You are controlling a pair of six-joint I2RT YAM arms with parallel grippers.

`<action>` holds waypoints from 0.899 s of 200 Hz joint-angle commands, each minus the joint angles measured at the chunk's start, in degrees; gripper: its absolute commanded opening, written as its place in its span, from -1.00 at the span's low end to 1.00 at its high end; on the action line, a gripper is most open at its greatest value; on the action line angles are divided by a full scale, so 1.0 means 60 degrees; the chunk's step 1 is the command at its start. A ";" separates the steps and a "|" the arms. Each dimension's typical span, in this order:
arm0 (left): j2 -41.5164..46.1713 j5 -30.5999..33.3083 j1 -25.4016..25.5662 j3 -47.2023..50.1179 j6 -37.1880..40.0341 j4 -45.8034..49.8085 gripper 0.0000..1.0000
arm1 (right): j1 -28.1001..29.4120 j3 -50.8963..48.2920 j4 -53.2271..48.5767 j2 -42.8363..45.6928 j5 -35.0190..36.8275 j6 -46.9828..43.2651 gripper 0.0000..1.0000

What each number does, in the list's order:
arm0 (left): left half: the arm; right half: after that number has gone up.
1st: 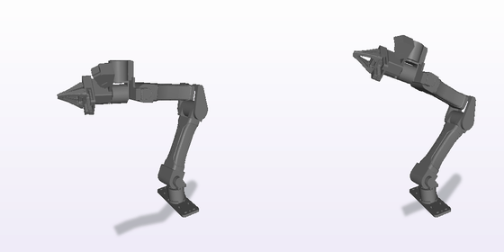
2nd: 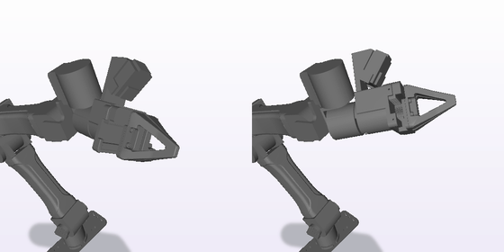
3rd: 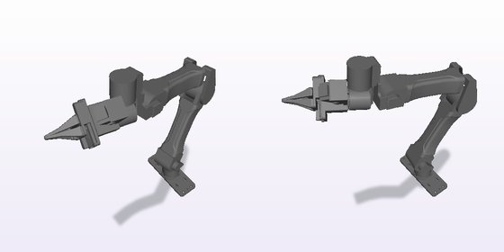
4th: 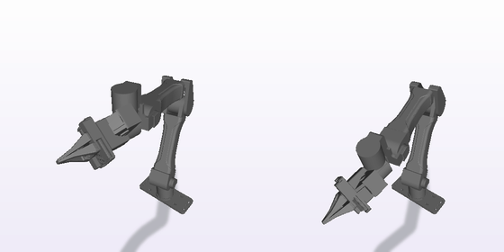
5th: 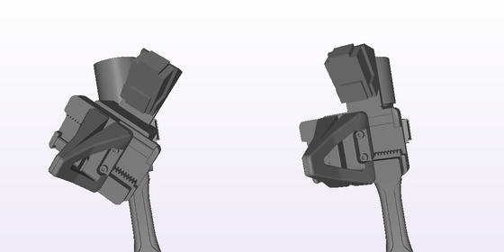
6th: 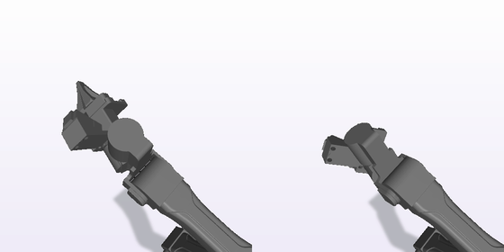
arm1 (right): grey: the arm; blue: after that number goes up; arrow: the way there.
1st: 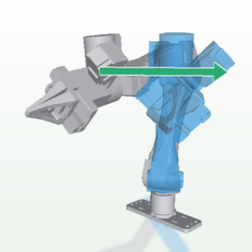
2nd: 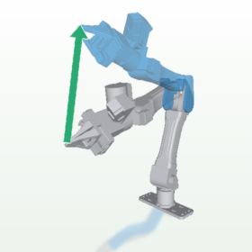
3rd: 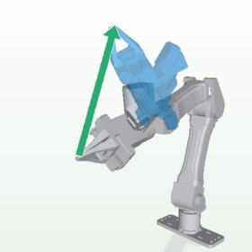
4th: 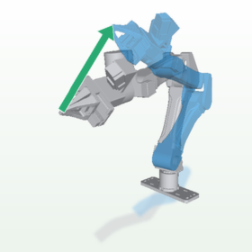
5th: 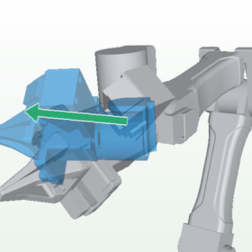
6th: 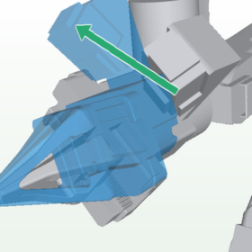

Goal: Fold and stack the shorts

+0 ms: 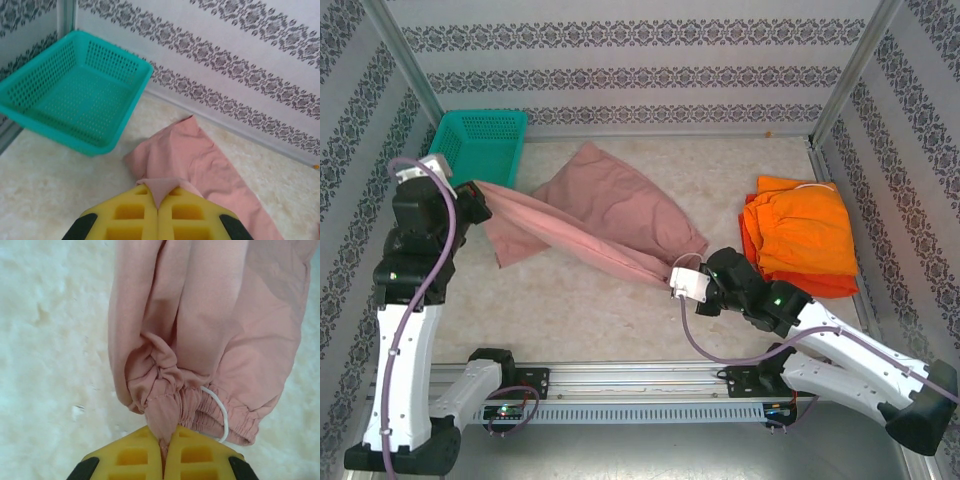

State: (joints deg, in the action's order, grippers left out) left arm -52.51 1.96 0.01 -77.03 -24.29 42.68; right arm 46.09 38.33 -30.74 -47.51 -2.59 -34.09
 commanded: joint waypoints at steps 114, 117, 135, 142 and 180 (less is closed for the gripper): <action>-0.7313 -0.0808 0.0306 -0.4773 0.1176 -0.0779 -1.00 | -0.3661 0.1509 -0.0137 -0.2776 -0.1165 0.2870 -1.00; -0.7471 -0.0802 0.0313 -0.4904 0.1200 -0.0762 -1.00 | -0.3723 0.1552 -0.0135 -0.2864 -0.1167 0.2892 -1.00; -0.8378 -0.0738 0.0321 -0.5603 0.1237 -0.0651 -1.00 | -0.4037 0.1737 -0.0106 -0.3389 -0.1116 0.3107 -1.00; -0.8740 -0.0732 0.0331 -0.5893 0.1254 -0.0543 -1.00 | -0.4156 0.1795 -0.0078 -0.3582 -0.1106 0.3187 -1.00; -1.0841 -0.0803 0.0335 -0.7638 0.1073 -0.0127 -1.00 | -0.4813 0.2388 0.0088 -0.5071 -0.0715 0.4147 -1.00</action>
State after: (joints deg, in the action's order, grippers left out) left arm -111.79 -4.16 2.26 -116.29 -18.17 41.04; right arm 19.46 49.76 -28.91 -73.21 -9.93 -14.48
